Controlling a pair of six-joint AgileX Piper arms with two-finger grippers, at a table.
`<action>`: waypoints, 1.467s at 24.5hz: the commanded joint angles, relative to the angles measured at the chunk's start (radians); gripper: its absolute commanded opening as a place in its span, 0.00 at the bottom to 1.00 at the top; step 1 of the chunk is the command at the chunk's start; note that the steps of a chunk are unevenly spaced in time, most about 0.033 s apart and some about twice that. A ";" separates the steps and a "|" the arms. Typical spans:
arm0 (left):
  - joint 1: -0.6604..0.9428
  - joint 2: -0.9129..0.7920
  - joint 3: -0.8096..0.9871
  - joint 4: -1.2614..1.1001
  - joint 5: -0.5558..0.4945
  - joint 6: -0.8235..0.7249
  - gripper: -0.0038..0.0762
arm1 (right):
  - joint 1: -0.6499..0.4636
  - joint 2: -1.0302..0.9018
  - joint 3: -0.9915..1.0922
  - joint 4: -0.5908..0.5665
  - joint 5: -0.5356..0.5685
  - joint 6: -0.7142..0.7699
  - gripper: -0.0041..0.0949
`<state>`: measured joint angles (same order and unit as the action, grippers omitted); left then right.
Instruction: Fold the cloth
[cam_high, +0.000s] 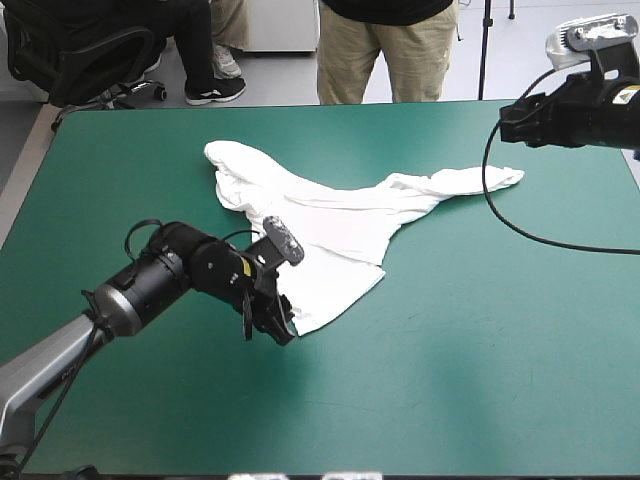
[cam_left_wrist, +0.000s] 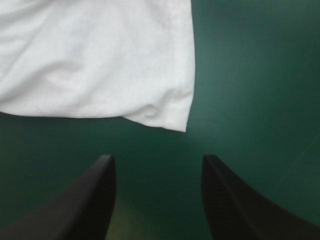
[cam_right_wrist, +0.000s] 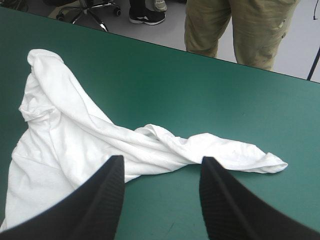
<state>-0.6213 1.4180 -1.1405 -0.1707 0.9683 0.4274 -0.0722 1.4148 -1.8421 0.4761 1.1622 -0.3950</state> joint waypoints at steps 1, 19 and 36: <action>-0.036 -0.028 0.073 -0.022 -0.160 0.015 0.52 | -0.005 -0.018 -0.026 0.039 -0.057 0.000 0.49; -0.067 0.264 0.125 -0.013 -0.307 0.015 0.52 | -0.005 0.034 -0.026 0.028 -0.059 0.000 0.48; -0.065 0.266 0.125 -0.021 -0.258 -0.039 0.04 | -0.007 0.466 -0.026 -0.296 -0.203 0.121 0.49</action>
<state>-0.6856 1.6760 -1.0228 -0.1756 0.6499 0.4011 -0.0722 1.8770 -1.8421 0.2494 1.0540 -0.3260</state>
